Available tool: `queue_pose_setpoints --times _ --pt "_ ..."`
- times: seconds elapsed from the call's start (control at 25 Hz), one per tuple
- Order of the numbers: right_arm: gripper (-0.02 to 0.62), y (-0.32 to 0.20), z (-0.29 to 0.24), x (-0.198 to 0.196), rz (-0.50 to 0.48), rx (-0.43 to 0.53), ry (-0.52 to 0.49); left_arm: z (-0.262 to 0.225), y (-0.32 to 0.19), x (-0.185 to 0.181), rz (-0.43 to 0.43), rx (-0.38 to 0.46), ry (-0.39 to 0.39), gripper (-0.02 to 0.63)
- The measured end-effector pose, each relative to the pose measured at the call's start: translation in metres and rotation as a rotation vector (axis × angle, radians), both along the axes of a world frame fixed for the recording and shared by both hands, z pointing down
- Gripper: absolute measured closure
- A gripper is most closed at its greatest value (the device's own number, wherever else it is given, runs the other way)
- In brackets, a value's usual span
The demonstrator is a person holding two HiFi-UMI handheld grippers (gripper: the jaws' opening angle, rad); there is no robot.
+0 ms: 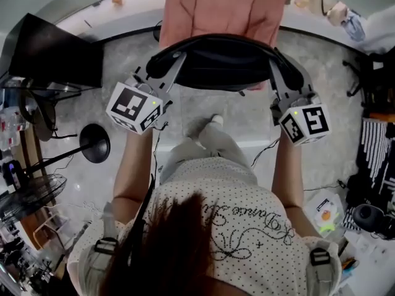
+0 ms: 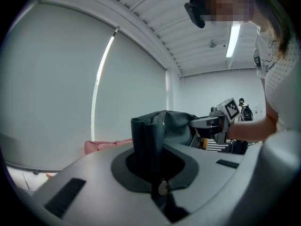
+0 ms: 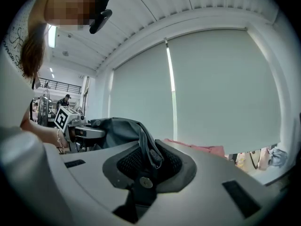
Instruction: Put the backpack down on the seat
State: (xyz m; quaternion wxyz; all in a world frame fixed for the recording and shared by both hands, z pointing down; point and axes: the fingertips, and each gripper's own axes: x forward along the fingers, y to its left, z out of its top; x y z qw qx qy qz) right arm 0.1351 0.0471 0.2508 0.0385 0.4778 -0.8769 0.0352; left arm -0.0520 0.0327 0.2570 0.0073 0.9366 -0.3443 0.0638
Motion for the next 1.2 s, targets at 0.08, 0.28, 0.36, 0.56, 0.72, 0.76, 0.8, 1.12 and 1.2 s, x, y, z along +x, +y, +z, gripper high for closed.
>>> queue_pose_setpoints --times 0.08,0.28,0.36,0.56,0.72,0.76,0.8,1.12,1.2 --pt "0.528 -0.014 0.000 0.013 -0.015 0.004 0.001 0.001 -0.011 0.013 -0.010 -0.005 0.008 0.592" --pt "0.526 -0.048 0.005 0.032 -0.042 0.004 -0.001 0.007 -0.035 0.031 -0.040 -0.019 0.014 0.592" --pt "0.526 -0.057 0.011 0.032 -0.042 -0.004 -0.005 0.012 -0.042 0.032 -0.049 -0.026 0.009 0.592" --pt "0.528 -0.081 0.020 0.029 -0.047 -0.040 -0.018 0.019 -0.069 0.029 -0.056 -0.043 -0.012 0.592" --pt "0.528 -0.110 0.025 0.028 -0.023 -0.055 -0.007 0.026 -0.102 0.028 -0.033 -0.060 -0.003 0.593" --pt "0.527 -0.119 0.026 0.028 -0.012 -0.057 -0.004 0.027 -0.112 0.028 -0.021 -0.063 -0.002 0.594" --pt "0.527 -0.127 0.026 0.028 0.001 -0.058 -0.003 0.027 -0.122 0.028 -0.005 -0.066 -0.002 0.594" --pt "0.526 -0.209 0.028 0.018 0.098 -0.066 -0.044 0.025 -0.223 0.020 0.107 -0.045 -0.023 0.595" --pt "0.526 -0.225 0.025 0.014 0.116 -0.063 -0.048 0.022 -0.243 0.017 0.127 -0.039 -0.022 0.595"
